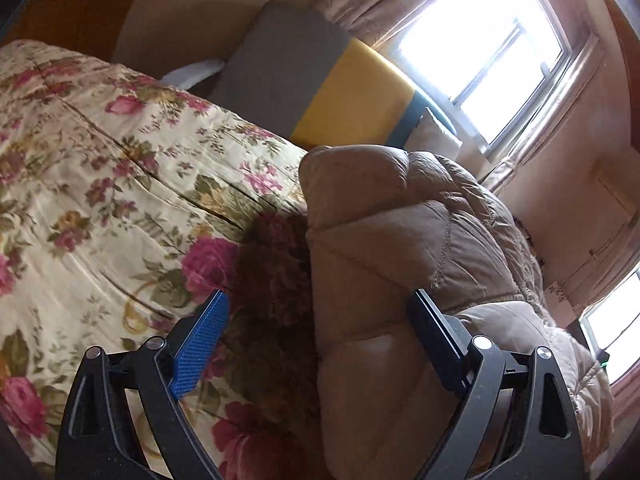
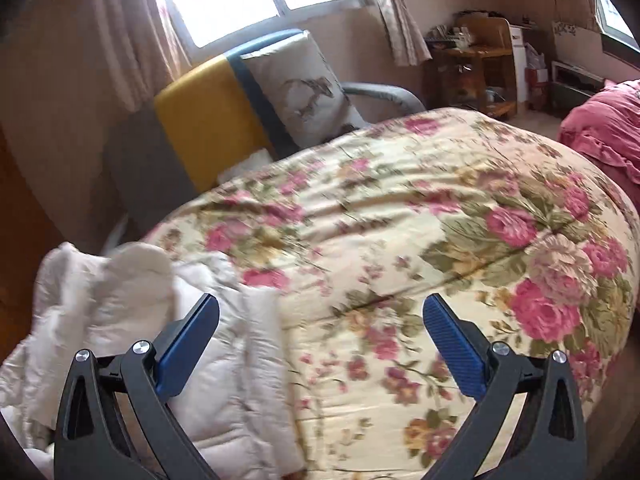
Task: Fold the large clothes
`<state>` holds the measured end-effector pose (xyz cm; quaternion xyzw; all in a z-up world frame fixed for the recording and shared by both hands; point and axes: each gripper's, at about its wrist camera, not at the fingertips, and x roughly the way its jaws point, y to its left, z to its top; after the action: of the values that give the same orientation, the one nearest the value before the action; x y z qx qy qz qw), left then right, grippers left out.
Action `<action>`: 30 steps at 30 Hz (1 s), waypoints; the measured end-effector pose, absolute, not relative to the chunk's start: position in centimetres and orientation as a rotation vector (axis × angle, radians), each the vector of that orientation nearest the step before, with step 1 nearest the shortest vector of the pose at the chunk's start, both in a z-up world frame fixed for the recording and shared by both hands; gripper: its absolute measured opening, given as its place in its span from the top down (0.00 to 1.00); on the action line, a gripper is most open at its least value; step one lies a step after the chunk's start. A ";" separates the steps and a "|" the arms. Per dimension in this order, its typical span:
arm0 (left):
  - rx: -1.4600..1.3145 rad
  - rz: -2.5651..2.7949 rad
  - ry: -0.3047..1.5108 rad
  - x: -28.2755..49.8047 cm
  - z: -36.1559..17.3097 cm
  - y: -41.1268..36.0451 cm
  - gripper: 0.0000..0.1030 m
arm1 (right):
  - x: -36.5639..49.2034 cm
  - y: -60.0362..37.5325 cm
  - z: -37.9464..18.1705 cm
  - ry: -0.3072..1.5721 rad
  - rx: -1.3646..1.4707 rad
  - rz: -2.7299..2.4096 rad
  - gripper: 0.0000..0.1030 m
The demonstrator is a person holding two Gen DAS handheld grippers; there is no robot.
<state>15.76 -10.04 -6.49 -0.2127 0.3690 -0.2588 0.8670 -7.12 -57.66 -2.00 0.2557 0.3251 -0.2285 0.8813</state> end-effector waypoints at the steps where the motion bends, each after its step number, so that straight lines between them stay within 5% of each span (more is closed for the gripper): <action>1: -0.457 -0.552 0.776 15.7 -6.5 -10.4 0.13 | -6.5 -57.8 -3.0 0.725 0.507 -0.464 0.02; 9: -0.373 -0.677 0.747 14.2 -3.9 -15.2 0.13 | -2.2 -53.3 -7.2 0.838 0.405 -0.303 0.02; 16: 0.058 -0.692 0.591 9.8 -1.0 -24.3 0.13 | -2.3 -53.6 -8.3 0.836 0.435 -0.281 0.02; 30: 0.114 -0.658 0.549 8.5 -3.1 -25.6 0.09 | -10.2 -59.6 -2.5 0.728 0.560 -0.565 0.02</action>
<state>8.53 -25.62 -3.06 0.0552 0.2662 -0.3190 0.9079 -10.22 -59.60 -2.46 0.2665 0.3465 -0.2690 0.8582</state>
